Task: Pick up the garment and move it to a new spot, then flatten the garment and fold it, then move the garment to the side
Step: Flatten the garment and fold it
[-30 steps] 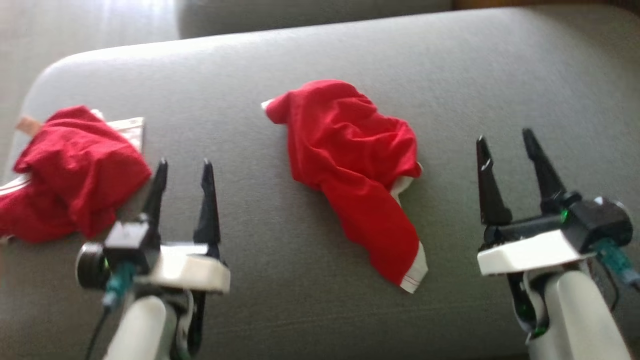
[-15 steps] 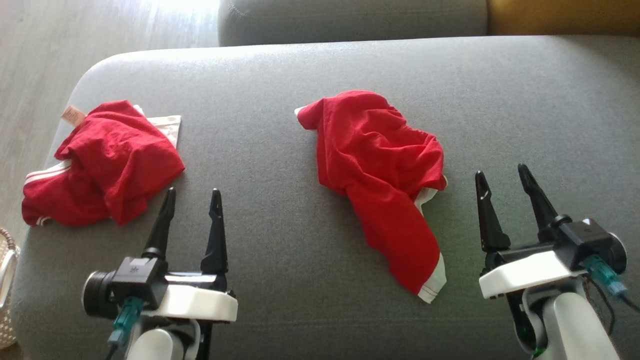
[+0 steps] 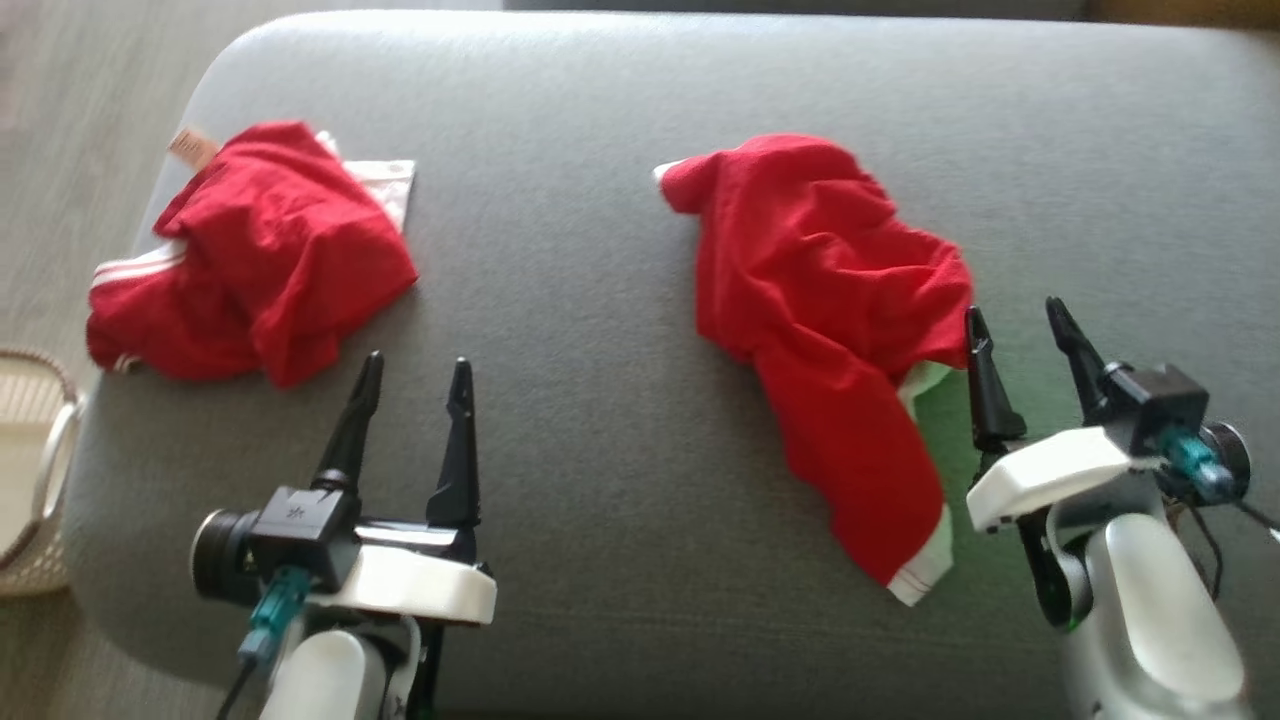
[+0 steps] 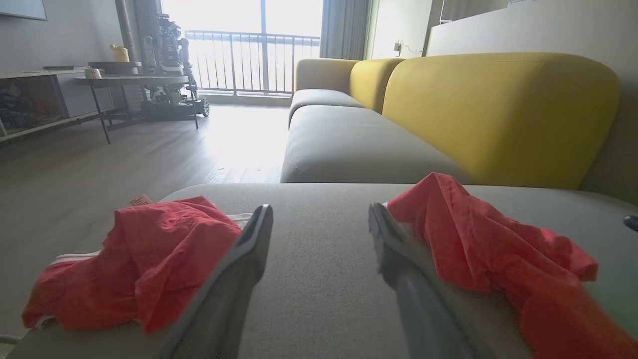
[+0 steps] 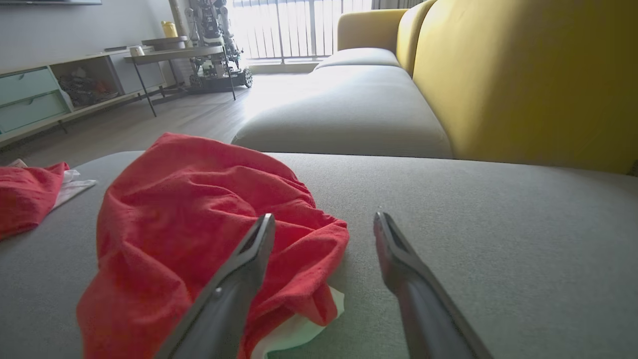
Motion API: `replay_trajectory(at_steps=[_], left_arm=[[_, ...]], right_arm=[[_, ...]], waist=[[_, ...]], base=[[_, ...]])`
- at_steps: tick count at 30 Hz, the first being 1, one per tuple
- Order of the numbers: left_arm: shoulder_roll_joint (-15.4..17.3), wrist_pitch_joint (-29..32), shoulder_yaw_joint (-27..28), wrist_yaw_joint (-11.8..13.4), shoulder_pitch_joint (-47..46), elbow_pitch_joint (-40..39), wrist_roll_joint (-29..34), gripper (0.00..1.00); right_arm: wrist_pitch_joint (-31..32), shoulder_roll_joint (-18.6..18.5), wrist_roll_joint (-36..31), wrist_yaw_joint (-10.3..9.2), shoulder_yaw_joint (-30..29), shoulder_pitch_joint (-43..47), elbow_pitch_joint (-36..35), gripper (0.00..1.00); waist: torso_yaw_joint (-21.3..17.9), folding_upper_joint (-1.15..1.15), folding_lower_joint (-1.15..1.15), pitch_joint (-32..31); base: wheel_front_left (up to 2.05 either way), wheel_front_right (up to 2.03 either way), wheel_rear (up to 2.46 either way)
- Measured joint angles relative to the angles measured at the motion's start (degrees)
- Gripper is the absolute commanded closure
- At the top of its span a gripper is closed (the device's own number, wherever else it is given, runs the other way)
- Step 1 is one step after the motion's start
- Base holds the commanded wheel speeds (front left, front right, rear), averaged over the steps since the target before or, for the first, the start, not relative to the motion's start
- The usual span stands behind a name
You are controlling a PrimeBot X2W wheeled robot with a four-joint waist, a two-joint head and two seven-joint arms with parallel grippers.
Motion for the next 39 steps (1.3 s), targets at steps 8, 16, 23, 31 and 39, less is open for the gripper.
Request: replay_trajectory(at_steps=[8,16,23,31,39], left_arm=[[-0.13,0.0,-1.8,0.27,-2.13,0.54,-1.0,0.0],[-0.21,0.0,-3.58,1.09,-2.55,0.64,-3.1,0.0],[-0.23,0.0,-3.34,1.56,-2.53,1.13,-3.08,0.0],[-0.22,0.0,-3.16,1.51,-0.59,1.29,-3.08,0.0],[-0.22,0.0,-2.98,1.55,1.42,1.2,-3.09,0.0]], right_arm=[[0.94,-0.05,-0.85,0.0,-3.72,-4.53,11.17,0.0],[0.36,-0.05,-1.1,0.0,-2.6,-7.38,18.24,1.0],[-0.74,-0.05,-5.49,0.0,-3.36,-8.73,12.28,1.0],[-0.9,-0.1,-19.07,0.0,-5.04,-10.99,2.13,1.0],[-0.92,-2.48,-20.26,0.0,3.03,-15.25,-8.66,1.0]], waist=[[3.66,0.0,0.0,2.46],[6.08,0.0,0.0,3.32],[6.17,0.0,0.0,0.41],[5.11,0.0,0.0,-3.31],[5.41,0.0,0.0,-6.53]], base=[[0.0,0.0,0.0],[0.0,0.0,0.0],[0.0,0.0,0.0],[0.0,0.0,0.0],[0.0,0.0,0.0]])
